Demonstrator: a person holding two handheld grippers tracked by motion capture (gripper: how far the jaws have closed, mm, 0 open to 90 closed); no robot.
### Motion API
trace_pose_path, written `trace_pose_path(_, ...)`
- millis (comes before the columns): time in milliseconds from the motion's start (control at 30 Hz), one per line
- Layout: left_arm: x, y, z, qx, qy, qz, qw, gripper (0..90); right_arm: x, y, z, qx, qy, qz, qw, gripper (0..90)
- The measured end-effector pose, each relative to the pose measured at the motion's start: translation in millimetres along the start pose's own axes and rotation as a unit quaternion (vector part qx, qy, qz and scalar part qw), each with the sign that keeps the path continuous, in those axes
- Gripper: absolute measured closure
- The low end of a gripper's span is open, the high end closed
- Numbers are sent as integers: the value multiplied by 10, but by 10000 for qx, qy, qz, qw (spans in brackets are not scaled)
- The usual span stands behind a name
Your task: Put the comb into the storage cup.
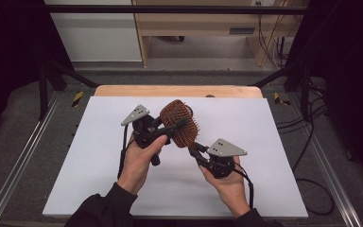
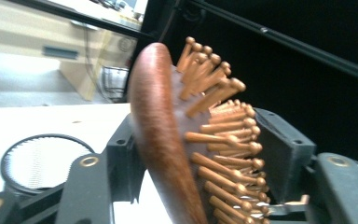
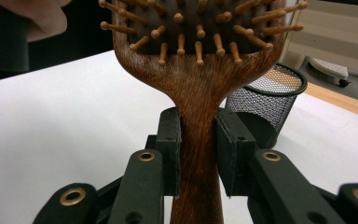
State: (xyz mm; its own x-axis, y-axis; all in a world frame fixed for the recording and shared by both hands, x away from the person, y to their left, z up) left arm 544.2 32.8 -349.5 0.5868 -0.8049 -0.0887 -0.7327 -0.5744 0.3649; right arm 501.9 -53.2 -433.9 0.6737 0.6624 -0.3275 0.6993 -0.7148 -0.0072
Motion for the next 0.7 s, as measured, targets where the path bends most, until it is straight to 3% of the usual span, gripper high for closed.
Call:
trace_pose_path(300,17,35,17,-179,-36,-132,9997,480,30,-5,56,84,-81,-12,9999,729)
trace_pose_path(600,27,28,21,-400,-22,-106,9991,505,49,-7,74,139,-97,-33,9999,728)
trace_pose_path(700,28,50,16,-371,-5,-89,9993,509,47,-4,72,151,-55,-80,9998,727)
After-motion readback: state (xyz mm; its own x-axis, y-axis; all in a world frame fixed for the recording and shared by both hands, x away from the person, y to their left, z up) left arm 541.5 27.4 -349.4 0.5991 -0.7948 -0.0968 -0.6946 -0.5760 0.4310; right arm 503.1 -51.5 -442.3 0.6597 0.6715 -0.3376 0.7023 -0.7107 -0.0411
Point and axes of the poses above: each handheld gripper's, and its own axes: x roughly forward along the jaws, z roughly out of its underside, y roughly to its right, the point moved 10 cm from there along x, roughly forward along the jaws, and after that the axes turned 2 degrees about x, right-handed, at the moved point
